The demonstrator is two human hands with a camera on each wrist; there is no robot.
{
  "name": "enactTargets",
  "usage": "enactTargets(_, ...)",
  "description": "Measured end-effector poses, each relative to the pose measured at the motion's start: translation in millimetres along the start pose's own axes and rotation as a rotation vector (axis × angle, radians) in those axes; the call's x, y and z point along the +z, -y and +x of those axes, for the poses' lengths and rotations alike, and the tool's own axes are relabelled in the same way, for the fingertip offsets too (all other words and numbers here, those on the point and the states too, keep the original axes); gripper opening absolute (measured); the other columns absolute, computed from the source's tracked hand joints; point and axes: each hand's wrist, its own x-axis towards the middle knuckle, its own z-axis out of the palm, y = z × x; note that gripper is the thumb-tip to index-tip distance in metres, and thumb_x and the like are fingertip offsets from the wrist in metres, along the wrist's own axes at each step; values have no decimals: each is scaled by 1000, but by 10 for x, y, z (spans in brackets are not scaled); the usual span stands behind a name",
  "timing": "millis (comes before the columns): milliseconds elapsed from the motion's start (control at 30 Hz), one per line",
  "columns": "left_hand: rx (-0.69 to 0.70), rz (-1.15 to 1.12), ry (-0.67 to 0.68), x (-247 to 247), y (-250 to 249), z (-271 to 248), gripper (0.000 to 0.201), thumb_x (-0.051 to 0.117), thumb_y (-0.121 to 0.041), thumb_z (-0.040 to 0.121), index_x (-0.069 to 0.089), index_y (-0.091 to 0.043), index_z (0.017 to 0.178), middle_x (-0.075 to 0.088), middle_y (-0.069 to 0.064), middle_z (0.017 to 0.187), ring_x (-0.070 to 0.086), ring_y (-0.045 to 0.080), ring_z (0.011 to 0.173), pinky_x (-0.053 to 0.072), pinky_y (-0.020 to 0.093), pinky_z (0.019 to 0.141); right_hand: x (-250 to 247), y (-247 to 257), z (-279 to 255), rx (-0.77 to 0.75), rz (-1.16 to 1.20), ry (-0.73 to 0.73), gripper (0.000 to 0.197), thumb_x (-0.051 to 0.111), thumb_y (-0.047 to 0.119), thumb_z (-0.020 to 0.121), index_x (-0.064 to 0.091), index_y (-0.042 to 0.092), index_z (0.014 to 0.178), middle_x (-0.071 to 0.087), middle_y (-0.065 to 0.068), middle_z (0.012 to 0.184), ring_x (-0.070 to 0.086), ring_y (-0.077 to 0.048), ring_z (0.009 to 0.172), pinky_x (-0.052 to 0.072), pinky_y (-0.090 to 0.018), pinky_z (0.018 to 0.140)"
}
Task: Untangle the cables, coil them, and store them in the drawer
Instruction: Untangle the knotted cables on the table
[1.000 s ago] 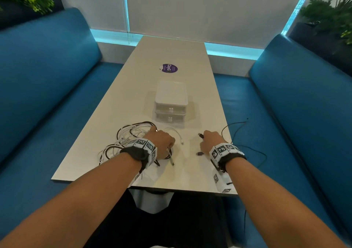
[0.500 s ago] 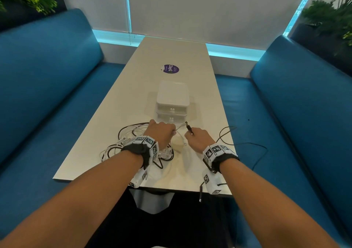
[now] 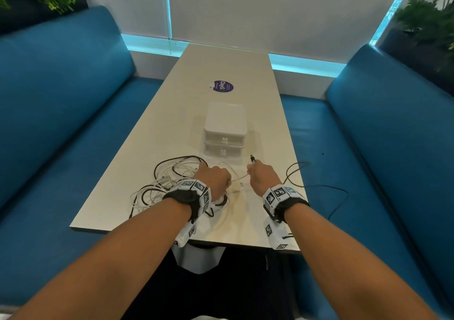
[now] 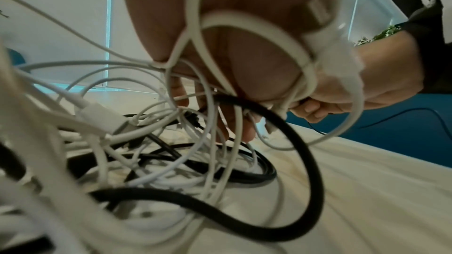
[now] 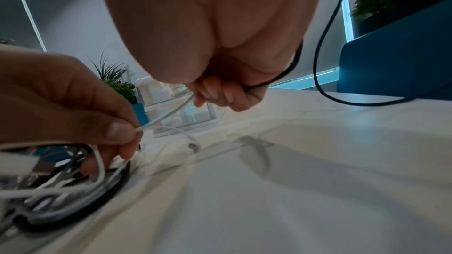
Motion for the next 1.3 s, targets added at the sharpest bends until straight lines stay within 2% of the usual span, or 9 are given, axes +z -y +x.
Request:
enactTargets(167, 79, 66, -3, 56, -75, -1, 24, 45, -2, 88, 55, -24, 88, 61, -7, 75, 49, 21, 71, 29, 42, 99, -88, 140, -101, -167, 252, -40, 37, 37, 31, 106, 60, 3, 99, 59, -6, 94, 56, -24, 88, 37, -31, 73)
enactTargets(267, 139, 163, -6, 40, -139, -33, 18, 46, -7, 94, 55, -23, 93, 63, -5, 79, 49, 24, 77, 29, 42, 98, -50, 265, -132, -218, 275, -2, 41, 38, 40, 105, 55, 6, 88, 58, -10, 89, 53, -23, 80, 40, -35, 73)
enactTargets(433, 203, 324, 18, 20, -138, -90, 16, 54, -9, 91, 66, -18, 97, 71, -1, 91, 62, 25, 89, 28, 42, 97, 64, 359, -120, -226, 299, 62, 40, 38, 47, 103, 47, 24, 72, 55, 5, 73, 52, -11, 69, 35, -26, 62)
enactTargets(600, 270, 417, -61, 40, -141, -126, 19, 50, -6, 89, 63, -16, 100, 69, 0, 88, 61, 24, 83, 31, 43, 95, 72, 280, -86, -218, 199, 95, 44, 39, 47, 103, 53, 16, 76, 58, 0, 73, 55, -20, 72, 36, -32, 67)
enactTargets(767, 196, 419, -50, -39, -12, -126, 28, 48, -3, 92, 60, -16, 113, 64, 2, 105, 61, 26, 98, 30, 45, 99, -70, -32, -53, -248, -49, 83, 43, 36, 46, 104, 55, 15, 81, 59, -3, 73, 56, -24, 71, 37, -33, 65)
enactTargets(933, 171, 390, -16, -59, -8, -167, 24, 49, -6, 92, 55, -19, 111, 64, 1, 102, 58, 26, 98, 30, 44, 102, -191, -301, -62, -141, -229, 63, 44, 33, 48, 103, 60, 13, 99, 65, -14, 91, 62, -34, 86, 48, -39, 73)
enactTargets(1067, 127, 344, -11, 24, -78, -112, 24, 49, -1, 89, 57, -17, 105, 56, -2, 75, 51, 25, 71, 28, 43, 95, -138, -108, -89, -150, -169, 76, 42, 35, 42, 104, 61, 8, 106, 65, -15, 98, 61, -35, 91, 50, -40, 79)
enactTargets(1233, 131, 319, -37, 15, -50, -94, 23, 50, -8, 92, 54, -22, 109, 69, -3, 89, 54, 23, 74, 27, 41, 95, -39, 115, -81, -178, -31, 57, 41, 33, 46, 104, 56, 13, 95, 66, -14, 94, 61, -34, 86, 51, -45, 79)
enactTargets(1300, 117, 276, -82, 42, -15, -79, 14, 51, -14, 96, 50, -25, 105, 71, -3, 92, 60, 23, 76, 25, 40, 89, -23, 164, -78, -177, -37, 44, 41, 30, 47, 103, 53, 13, 101, 64, -13, 94, 60, -33, 86, 51, -46, 79)
